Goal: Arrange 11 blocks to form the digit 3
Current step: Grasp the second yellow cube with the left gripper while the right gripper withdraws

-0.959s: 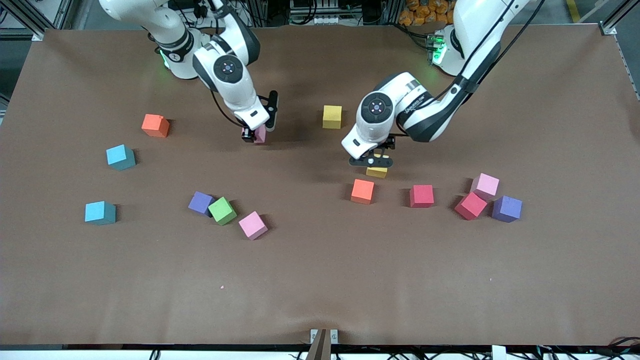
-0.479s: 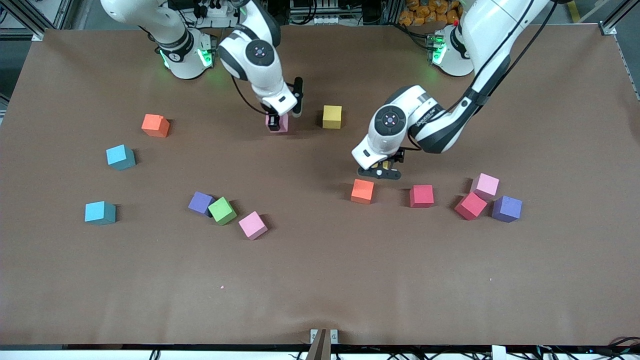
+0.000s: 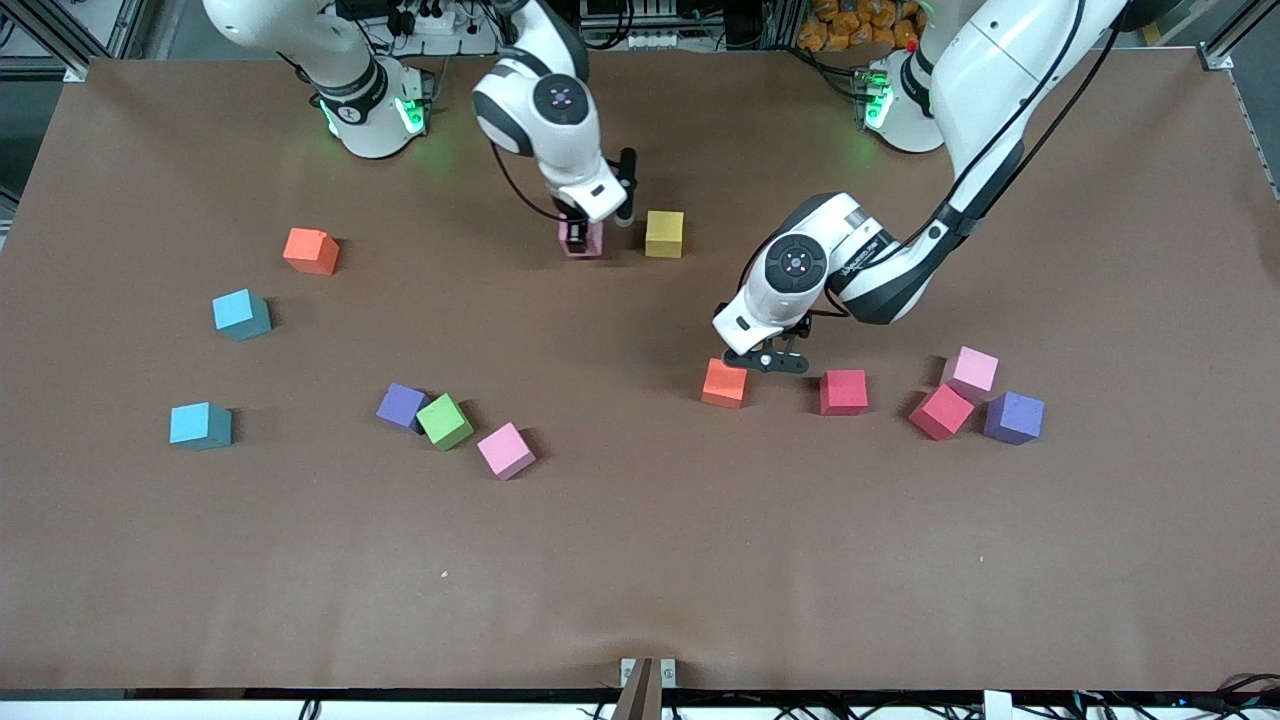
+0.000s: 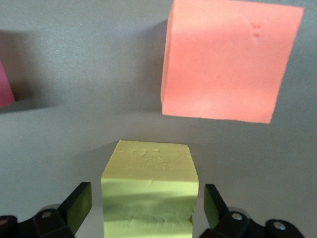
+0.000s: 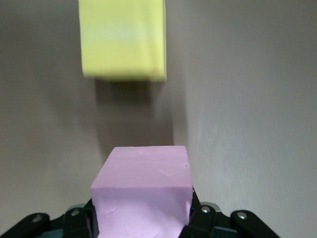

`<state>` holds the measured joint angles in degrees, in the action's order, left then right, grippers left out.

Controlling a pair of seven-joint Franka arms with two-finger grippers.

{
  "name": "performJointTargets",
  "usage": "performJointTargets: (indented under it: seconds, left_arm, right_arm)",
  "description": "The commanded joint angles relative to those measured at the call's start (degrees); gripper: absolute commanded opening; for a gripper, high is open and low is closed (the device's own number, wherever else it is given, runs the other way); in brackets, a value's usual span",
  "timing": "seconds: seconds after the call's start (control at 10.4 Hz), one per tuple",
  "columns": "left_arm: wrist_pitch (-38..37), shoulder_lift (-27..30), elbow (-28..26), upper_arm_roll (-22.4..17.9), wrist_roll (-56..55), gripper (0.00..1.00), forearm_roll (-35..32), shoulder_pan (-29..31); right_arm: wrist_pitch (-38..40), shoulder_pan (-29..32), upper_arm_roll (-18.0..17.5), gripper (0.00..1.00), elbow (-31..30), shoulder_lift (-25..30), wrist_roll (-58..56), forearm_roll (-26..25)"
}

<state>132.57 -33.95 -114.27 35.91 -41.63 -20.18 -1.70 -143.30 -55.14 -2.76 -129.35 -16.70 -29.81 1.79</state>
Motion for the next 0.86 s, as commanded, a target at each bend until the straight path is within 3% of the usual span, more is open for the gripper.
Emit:
performJointTargets:
  seconds: [0.0, 0.19, 0.29, 0.38, 0.77]
  left_arm:
    - [0.5, -0.8, 0.3, 0.3, -1.0, 0.75, -1.4, 0.4]
    - [0.5, -0.4, 0.3, 0.3, -1.1, 0.27, -1.4, 1.2]
    - [0.2, -0.2, 0.2, 0.3, -1.1, 0.17, -0.9, 1.6]
    - [-0.5, 0.8, -0.1, 0.3, -3.0, 0.17, -0.7, 2.0]
    - [-2.5, 3.8, -2.5, 3.4, -30.0, 0.18, 2.2, 3.4]
  right_arm:
    - [0.7, -1.2, 0.1, 0.28, 5.1, -4.7, 1.5, 0.8]
    - [0.7, -1.9, 0.1, 0.28, 6.0, -6.1, 1.6, 0.8]
    - [0.7, -2.4, 0.1, 0.28, 6.5, -6.2, 1.7, 0.8]
    - [0.7, -2.7, 0.1, 0.28, 6.7, -6.2, 2.0, 0.8]
    - [0.8, -3.3, 0.1, 0.28, 8.4, -7.7, 2.8, 0.8]
